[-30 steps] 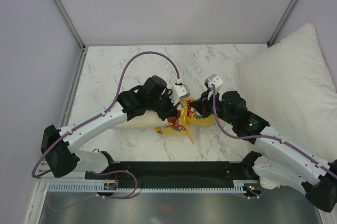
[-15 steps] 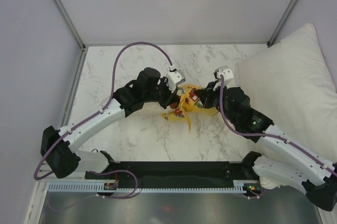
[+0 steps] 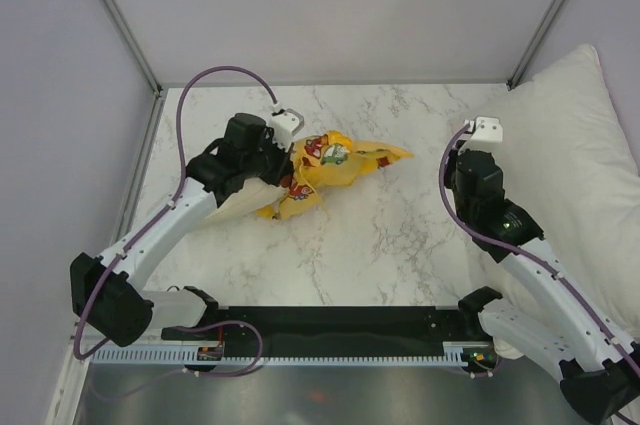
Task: Remove the pillowcase from the pillow
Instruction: Pull out the pillow
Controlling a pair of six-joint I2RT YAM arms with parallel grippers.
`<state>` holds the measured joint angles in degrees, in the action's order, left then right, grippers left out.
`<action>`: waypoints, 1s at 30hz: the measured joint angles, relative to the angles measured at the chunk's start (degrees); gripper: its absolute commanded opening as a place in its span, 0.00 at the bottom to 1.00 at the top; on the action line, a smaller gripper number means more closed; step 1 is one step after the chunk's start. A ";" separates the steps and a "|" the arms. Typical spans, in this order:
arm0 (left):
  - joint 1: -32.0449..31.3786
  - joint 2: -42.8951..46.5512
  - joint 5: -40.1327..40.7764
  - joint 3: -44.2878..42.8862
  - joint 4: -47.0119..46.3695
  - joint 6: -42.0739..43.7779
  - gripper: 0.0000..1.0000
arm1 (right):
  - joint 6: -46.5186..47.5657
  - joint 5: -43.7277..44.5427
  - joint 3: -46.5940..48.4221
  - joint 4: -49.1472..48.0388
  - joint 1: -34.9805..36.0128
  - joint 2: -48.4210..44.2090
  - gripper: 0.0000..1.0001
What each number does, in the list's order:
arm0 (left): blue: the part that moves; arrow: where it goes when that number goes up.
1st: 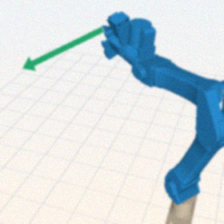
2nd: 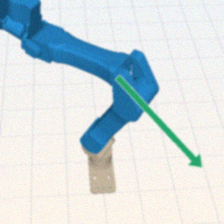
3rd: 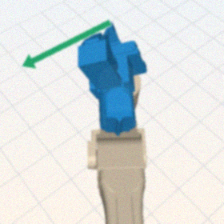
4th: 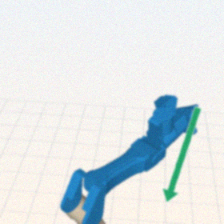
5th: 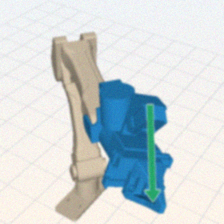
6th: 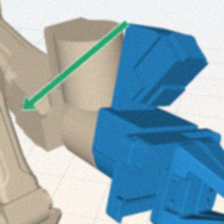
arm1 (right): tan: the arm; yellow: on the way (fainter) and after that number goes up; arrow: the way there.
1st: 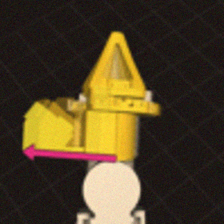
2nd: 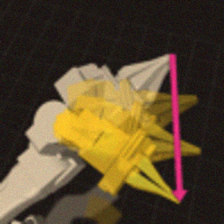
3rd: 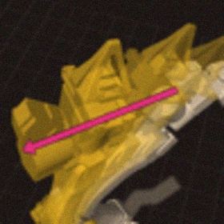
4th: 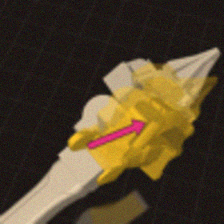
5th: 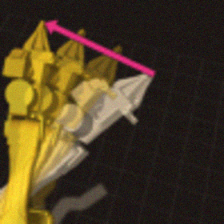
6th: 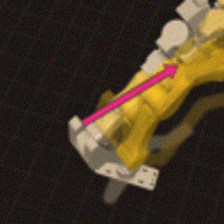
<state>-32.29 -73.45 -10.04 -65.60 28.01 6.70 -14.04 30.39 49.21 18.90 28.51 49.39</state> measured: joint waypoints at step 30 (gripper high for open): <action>2.69 6.78 -29.68 1.18 9.79 6.16 0.02 | 17.51 -44.30 9.22 3.78 -1.79 -4.04 0.98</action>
<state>-29.61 -66.67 -39.72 -64.42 37.80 12.86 3.46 -13.91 58.43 22.68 26.72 45.34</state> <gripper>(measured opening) 0.141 0.971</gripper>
